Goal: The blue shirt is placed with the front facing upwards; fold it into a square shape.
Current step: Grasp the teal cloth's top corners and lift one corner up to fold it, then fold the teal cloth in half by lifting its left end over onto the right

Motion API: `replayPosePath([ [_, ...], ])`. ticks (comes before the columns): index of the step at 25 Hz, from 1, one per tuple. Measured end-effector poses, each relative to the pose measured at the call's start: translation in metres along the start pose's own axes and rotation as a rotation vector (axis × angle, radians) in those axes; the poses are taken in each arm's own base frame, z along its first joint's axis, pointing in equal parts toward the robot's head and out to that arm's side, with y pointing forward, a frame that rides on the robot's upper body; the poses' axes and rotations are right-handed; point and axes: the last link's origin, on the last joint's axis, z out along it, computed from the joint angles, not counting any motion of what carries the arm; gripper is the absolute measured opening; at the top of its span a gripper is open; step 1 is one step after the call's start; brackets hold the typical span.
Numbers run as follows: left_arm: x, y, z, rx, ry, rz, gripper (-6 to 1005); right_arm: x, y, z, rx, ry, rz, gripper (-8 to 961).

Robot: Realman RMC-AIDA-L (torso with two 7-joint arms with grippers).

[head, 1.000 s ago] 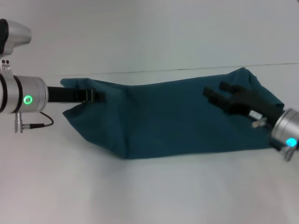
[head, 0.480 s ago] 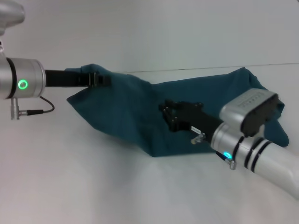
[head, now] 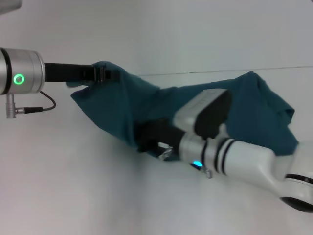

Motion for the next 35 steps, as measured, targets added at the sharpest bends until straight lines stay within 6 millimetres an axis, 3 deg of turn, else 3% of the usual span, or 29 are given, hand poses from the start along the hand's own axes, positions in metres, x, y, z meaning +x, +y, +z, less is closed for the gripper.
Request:
replayPosePath([
  [5, 0.003, 0.003, -0.004, -0.012, 0.01, 0.009, 39, -0.007, 0.024, 0.015, -0.07, 0.042, -0.032, -1],
  [9, 0.004, 0.005, -0.007, -0.019, 0.018, 0.014, 39, -0.006, 0.039, 0.015, -0.103, 0.022, 0.005, -1],
  [18, 0.002, 0.002, -0.013, -0.013, 0.017, 0.019, 39, 0.025, -0.017, -0.037, 0.127, -0.155, 0.223, -1],
  [35, -0.003, -0.002, -0.014, 0.0, 0.021, 0.005, 40, 0.015, -0.025, -0.036, 0.141, -0.192, 0.21, -1],
])
